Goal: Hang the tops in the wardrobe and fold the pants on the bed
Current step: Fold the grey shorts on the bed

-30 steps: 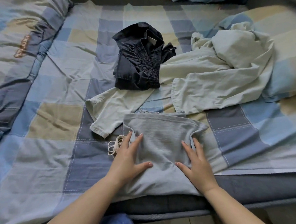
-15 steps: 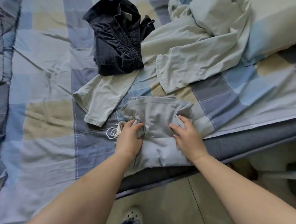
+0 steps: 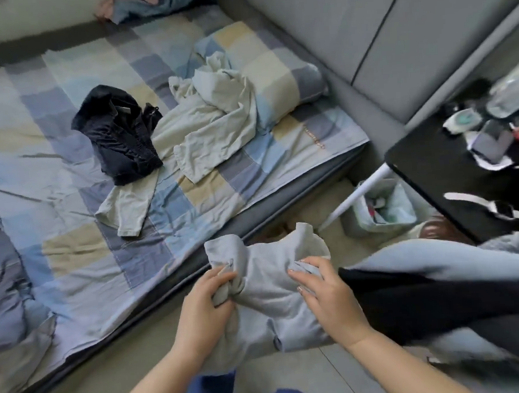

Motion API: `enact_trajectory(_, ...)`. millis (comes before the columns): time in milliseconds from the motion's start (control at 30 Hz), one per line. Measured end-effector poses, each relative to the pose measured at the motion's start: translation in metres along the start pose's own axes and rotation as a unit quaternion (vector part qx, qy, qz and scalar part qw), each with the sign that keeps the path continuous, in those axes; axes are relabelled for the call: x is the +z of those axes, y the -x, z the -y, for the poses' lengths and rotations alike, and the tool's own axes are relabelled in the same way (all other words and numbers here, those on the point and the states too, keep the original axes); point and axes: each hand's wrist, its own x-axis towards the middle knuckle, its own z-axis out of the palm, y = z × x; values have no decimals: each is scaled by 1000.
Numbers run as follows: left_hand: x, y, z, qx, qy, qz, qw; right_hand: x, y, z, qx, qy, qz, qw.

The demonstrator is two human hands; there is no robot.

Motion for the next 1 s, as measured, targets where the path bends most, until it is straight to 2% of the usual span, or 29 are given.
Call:
enact_trajectory(100, 3, 52, -57, 36, 25, 31, 999, -64, 70, 25, 35, 14, -38, 999)
enact_trajectory(167, 6, 77, -93, 75, 15, 82, 994, -103, 116, 40, 72, 23, -67, 995)
enact_trajectory(333, 17, 115, -150, 169, -8, 214, 962, -141, 219, 72, 185, 34, -162, 969)
enact_trajectory(533, 53, 153, -195, 280, -42, 387, 878, -143, 321, 106, 321, 42, -289, 901)
enact_trajectory(700, 104, 203, -217, 328, -57, 478, 813, -138, 400, 117, 409, 56, -357, 838)
enact_trajectory(867, 181, 276, -245, 351, -81, 551, 752, -150, 490, 106, 493, 73, -384, 777)
enact_trajectory(1000, 238, 335, -269, 375, -93, 575, 722, -166, 554, 90, 541, 59, -397, 739)
